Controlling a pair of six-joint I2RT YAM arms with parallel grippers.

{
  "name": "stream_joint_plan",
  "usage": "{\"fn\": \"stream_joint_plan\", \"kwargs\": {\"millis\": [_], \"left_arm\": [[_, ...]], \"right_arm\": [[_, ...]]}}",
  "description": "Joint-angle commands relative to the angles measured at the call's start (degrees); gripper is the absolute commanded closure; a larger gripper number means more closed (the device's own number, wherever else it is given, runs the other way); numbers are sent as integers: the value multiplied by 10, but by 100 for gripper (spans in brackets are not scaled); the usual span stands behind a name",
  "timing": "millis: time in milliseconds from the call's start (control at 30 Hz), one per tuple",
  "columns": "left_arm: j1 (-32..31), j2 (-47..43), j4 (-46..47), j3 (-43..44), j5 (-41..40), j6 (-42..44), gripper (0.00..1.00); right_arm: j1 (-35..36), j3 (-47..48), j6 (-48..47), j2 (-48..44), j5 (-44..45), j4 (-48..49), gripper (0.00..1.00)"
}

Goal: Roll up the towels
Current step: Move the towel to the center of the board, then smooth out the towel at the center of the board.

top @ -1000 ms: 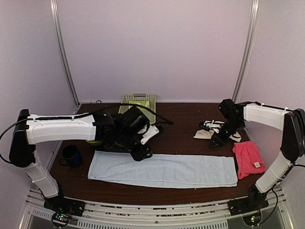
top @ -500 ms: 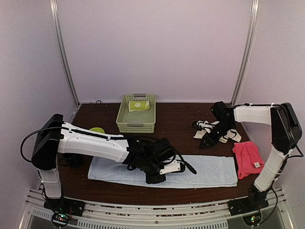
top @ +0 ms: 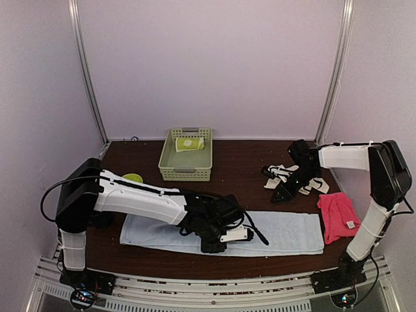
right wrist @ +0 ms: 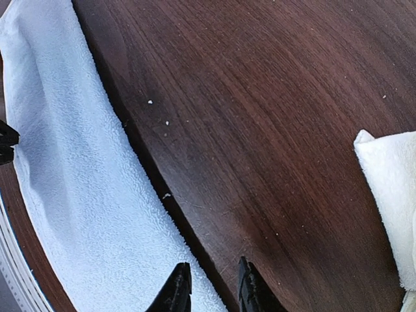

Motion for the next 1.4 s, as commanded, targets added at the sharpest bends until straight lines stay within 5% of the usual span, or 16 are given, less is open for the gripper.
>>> {"fn": "stream_joint_plan", "kwargs": {"millis": [0,233,433,967,1367], "left_arm": [[-2,15,-11,10,-45,4,71],[-2,22,-13,21,-48,6,76],[-3,10,-16,11,-6,13,68],[-3,-15,-42,33,15,2,96],[-15,1,-80,24,67,-12,96]], "right_arm": [[4,-4,-11,-5,-19,-3,73],[3,-7,-15,-5,-19,-6,73],[3,-7,-15,-5,-20,-8,74],[4,-6,-16,2,-19,-10,76],[4,-4,-18,9,-17,-12,76]]}}
